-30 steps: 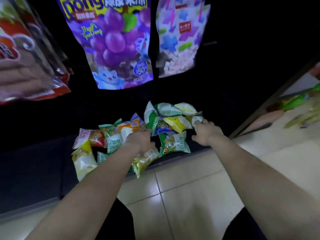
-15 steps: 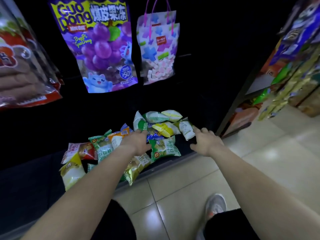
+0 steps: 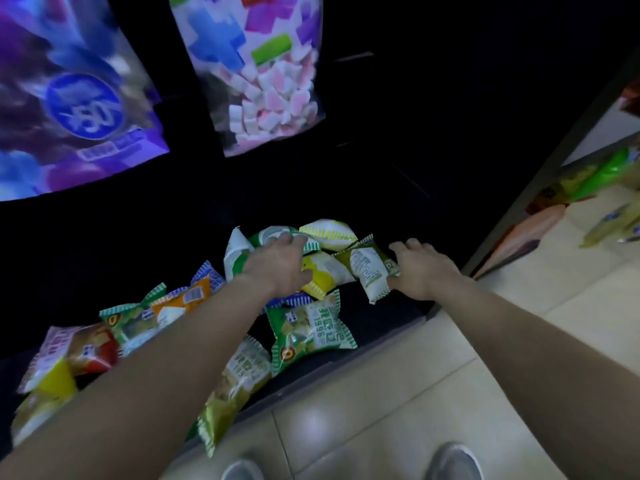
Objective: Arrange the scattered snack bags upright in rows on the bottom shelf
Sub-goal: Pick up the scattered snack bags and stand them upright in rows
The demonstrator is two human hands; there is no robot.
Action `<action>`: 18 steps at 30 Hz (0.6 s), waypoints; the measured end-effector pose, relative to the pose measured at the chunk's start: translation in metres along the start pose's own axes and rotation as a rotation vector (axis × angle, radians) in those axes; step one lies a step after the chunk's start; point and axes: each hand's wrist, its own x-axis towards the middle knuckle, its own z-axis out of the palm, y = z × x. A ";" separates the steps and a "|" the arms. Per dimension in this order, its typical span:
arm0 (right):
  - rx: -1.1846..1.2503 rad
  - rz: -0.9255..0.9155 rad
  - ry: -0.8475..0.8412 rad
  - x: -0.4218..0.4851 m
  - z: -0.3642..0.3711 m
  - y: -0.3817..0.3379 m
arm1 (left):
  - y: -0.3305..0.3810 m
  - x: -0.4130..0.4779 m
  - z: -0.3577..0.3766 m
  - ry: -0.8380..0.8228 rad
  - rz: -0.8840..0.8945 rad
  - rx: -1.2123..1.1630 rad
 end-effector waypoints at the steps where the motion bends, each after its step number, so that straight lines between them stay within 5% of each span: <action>1: 0.021 0.001 -0.007 0.014 0.007 0.003 | 0.003 0.020 0.003 0.035 0.022 0.008; 18: 0.138 -0.075 0.152 0.112 0.091 0.003 | 0.016 0.178 0.068 0.164 0.016 0.159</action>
